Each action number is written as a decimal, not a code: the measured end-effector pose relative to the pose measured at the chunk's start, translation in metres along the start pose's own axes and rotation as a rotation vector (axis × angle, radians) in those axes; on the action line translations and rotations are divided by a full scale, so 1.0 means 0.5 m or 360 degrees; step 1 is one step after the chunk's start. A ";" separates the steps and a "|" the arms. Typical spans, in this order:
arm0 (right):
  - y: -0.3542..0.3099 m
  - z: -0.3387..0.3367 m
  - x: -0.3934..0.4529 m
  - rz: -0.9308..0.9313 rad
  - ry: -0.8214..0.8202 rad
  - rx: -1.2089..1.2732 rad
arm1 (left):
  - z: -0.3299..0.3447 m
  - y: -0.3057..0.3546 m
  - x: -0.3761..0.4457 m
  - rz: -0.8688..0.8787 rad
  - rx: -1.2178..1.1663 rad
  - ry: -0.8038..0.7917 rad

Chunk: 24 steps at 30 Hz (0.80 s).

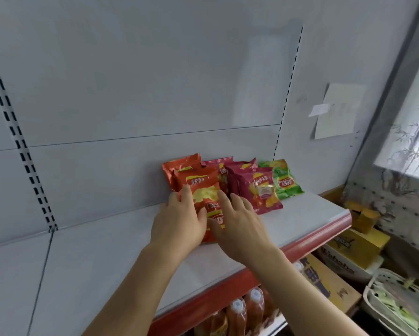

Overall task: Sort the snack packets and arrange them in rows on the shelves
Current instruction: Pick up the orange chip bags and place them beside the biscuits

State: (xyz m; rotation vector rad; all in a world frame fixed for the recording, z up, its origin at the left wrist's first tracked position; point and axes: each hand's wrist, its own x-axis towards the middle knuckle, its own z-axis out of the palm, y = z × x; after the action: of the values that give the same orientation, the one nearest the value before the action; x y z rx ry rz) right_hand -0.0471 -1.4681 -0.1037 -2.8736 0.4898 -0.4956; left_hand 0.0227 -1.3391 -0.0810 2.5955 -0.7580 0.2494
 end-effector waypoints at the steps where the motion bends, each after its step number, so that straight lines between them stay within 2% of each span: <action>1: 0.009 0.004 0.007 -0.0024 -0.0018 0.0011 | 0.009 0.007 0.005 -0.0058 0.0013 0.0000; 3: 0.025 0.009 0.020 -0.0073 -0.0072 0.0039 | 0.028 0.016 0.014 -0.0205 0.0008 -0.0006; 6: 0.047 0.015 0.031 -0.0163 -0.0118 0.0071 | 0.055 0.029 0.023 -0.0387 -0.0217 0.0027; 11: 0.067 0.032 0.031 -0.0371 0.0051 0.0454 | 0.069 0.050 0.021 -0.0591 -0.0706 0.0277; 14: 0.076 0.033 0.029 -0.0518 0.0147 0.0625 | 0.062 0.051 0.011 -0.0670 -0.1100 0.0236; 19: 0.073 0.041 0.027 -0.0755 0.0134 0.0823 | 0.054 0.037 -0.009 -0.0696 -0.1462 0.0167; 24: 0.079 0.024 0.044 -0.0878 0.0030 0.0958 | 0.034 0.003 -0.005 -0.0793 -0.1422 0.0535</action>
State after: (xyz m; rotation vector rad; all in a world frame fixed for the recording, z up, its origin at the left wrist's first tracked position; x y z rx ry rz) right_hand -0.0345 -1.5111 -0.1176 -2.3734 -0.4098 -0.6176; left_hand 0.0206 -1.3465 -0.0966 1.7361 -0.0384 0.1377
